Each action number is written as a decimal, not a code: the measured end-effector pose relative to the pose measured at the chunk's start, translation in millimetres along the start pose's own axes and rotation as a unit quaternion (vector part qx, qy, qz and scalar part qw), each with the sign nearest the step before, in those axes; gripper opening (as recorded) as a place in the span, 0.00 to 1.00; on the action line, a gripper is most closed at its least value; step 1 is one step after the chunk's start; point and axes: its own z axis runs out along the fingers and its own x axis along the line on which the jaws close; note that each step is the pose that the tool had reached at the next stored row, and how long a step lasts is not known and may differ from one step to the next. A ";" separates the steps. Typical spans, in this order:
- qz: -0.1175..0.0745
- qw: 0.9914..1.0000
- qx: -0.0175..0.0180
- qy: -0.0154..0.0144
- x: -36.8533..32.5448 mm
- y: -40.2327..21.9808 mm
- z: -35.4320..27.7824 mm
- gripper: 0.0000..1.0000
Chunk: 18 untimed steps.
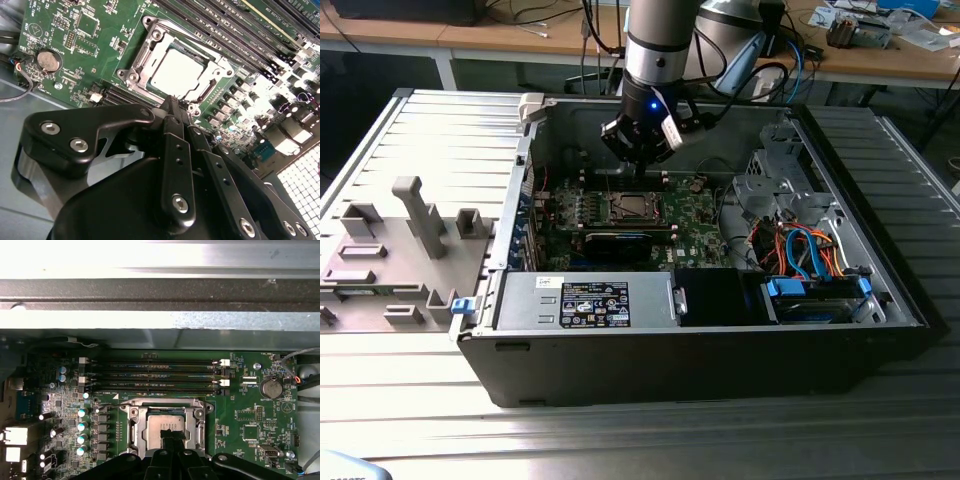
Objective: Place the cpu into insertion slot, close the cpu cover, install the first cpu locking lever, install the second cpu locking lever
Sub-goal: 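Install the first cpu locking lever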
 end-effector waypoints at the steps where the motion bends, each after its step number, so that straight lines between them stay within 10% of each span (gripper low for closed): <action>1: 0.000 1.000 0.000 0.000 0.9 0.0 0.0 0.11; 18: 0.000 1.000 0.000 0.000 5.1 0.1 0.2 0.11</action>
